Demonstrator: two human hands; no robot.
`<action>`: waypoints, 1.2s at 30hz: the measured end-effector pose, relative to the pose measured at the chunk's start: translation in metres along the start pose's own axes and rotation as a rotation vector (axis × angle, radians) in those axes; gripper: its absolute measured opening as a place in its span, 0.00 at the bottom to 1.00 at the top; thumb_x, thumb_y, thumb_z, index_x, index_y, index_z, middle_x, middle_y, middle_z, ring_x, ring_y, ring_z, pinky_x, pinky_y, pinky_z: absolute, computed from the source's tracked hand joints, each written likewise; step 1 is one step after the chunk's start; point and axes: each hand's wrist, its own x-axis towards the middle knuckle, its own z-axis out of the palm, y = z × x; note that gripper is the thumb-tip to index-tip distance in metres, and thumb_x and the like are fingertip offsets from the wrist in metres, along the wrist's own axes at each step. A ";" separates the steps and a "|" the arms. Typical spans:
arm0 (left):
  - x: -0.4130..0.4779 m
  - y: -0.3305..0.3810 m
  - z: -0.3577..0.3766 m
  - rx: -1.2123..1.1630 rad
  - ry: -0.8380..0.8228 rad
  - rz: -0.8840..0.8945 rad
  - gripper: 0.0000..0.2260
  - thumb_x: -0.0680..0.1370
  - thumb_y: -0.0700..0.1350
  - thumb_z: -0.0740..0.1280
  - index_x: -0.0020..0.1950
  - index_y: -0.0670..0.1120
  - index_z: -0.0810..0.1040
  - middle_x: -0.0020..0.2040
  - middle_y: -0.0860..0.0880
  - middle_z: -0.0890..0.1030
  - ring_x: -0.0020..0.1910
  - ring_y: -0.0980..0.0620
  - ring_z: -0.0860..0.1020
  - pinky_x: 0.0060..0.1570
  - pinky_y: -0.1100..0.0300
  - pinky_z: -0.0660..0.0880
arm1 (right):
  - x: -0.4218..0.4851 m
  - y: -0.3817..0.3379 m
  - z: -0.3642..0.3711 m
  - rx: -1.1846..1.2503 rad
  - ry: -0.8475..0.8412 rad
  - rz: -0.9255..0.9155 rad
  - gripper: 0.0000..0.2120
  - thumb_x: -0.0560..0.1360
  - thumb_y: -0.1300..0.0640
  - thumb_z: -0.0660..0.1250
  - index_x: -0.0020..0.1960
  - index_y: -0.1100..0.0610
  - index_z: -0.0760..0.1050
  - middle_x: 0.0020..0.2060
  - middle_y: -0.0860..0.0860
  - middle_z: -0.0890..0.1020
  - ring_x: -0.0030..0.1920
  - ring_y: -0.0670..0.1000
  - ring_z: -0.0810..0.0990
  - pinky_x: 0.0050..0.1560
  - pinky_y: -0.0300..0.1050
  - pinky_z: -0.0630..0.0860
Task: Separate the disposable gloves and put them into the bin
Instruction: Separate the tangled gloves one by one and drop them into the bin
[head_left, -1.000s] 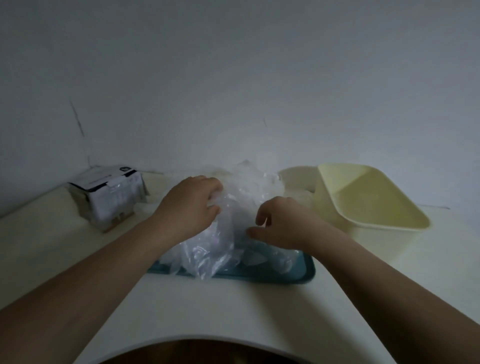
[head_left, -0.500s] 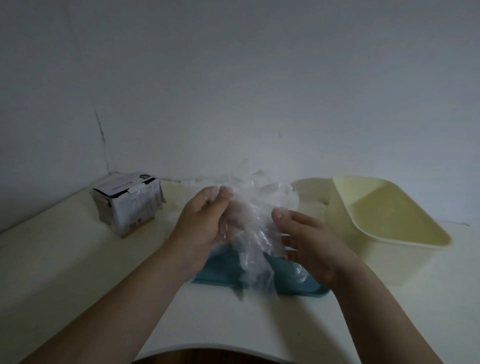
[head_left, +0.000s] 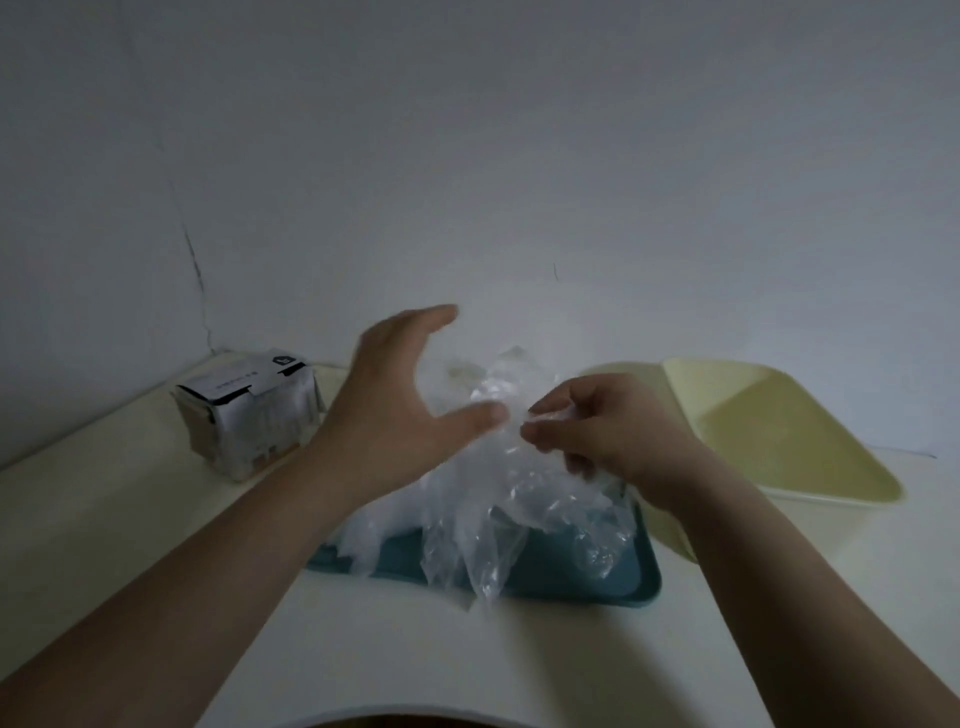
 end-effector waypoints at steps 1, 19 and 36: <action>0.004 0.007 -0.001 0.038 -0.110 0.037 0.39 0.70 0.62 0.79 0.77 0.65 0.65 0.70 0.66 0.70 0.69 0.63 0.68 0.66 0.61 0.68 | 0.003 -0.007 -0.002 -0.055 -0.056 -0.035 0.05 0.73 0.59 0.79 0.47 0.54 0.86 0.29 0.48 0.84 0.26 0.45 0.77 0.29 0.39 0.76; 0.011 0.016 0.016 -0.351 -0.205 -0.110 0.13 0.84 0.52 0.67 0.44 0.48 0.84 0.40 0.52 0.87 0.38 0.53 0.82 0.45 0.58 0.79 | 0.007 0.009 0.005 0.708 -0.187 0.128 0.26 0.80 0.44 0.69 0.65 0.66 0.79 0.57 0.62 0.85 0.57 0.61 0.85 0.62 0.59 0.80; -0.003 -0.037 0.032 0.080 -0.387 -0.286 0.41 0.71 0.82 0.58 0.42 0.41 0.77 0.37 0.42 0.79 0.37 0.46 0.80 0.43 0.53 0.77 | -0.007 0.058 0.041 0.124 -0.340 0.231 0.09 0.80 0.61 0.69 0.46 0.67 0.81 0.34 0.56 0.80 0.33 0.52 0.77 0.34 0.44 0.74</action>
